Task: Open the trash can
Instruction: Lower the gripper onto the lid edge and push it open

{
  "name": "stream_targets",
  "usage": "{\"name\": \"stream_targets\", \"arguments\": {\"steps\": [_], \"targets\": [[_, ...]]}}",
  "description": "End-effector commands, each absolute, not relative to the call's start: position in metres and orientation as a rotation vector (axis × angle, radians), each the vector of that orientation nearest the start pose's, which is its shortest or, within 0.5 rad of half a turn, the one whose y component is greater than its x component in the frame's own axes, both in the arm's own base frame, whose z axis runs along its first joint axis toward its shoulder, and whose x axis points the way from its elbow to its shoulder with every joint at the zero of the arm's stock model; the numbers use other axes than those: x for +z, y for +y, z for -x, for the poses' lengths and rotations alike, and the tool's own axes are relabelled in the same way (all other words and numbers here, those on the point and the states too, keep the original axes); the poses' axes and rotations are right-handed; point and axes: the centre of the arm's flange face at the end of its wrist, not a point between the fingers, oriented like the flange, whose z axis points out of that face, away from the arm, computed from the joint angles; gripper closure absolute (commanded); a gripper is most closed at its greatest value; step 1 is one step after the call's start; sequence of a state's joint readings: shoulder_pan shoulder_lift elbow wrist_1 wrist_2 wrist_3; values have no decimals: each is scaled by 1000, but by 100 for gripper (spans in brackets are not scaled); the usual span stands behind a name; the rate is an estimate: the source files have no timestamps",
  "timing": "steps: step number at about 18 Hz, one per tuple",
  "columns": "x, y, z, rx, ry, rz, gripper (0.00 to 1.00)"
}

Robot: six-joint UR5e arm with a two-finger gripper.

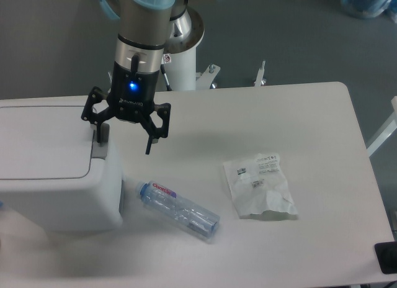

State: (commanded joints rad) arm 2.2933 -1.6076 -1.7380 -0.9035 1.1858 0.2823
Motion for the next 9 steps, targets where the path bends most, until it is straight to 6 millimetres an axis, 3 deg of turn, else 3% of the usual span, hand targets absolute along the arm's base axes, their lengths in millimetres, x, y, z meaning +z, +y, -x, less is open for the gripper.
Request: {"name": "stream_targets", "arguments": {"steps": [9], "targets": [[472,512,223,-145,-442,2512,0]]}}
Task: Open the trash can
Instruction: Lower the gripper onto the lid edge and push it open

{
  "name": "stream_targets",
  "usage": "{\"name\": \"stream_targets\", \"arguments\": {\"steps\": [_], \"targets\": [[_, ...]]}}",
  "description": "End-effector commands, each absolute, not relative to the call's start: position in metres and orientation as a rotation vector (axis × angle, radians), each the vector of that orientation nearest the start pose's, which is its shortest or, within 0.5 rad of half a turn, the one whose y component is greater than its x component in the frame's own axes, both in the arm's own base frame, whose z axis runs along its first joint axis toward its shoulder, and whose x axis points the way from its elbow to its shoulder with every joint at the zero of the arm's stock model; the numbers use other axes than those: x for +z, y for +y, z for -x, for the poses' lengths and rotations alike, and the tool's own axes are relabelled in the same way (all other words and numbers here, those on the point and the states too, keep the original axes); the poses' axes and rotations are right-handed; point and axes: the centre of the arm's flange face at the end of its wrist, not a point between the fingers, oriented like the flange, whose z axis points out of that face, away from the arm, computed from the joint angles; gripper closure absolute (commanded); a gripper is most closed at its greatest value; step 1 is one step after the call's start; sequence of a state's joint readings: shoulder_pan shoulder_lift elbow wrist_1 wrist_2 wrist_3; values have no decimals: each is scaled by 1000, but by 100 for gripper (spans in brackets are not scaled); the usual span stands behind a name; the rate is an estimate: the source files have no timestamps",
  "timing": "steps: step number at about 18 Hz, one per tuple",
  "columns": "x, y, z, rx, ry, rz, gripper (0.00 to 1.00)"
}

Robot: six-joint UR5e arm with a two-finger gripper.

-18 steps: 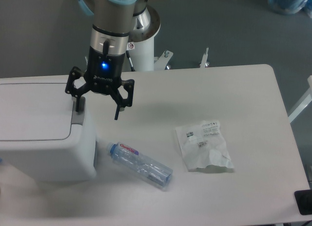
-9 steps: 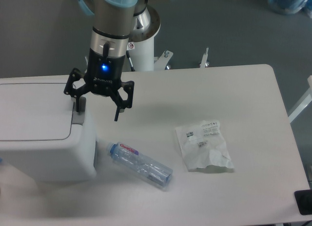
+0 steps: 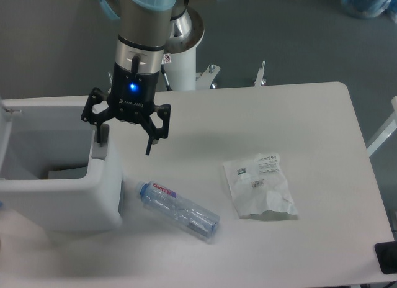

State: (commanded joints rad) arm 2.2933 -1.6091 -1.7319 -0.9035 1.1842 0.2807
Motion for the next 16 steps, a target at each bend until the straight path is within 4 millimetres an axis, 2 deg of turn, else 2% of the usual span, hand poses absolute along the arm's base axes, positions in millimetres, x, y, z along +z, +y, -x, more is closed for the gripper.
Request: {"name": "stream_targets", "arguments": {"steps": [5,9,12,16], "targets": [[498,511,224,-107,-421,2474,0],[518,514,231,-17,-307,2464,0],[512,503,248,182,-205,2549,0],[508,490,268,239,-225,2575,0]]}}
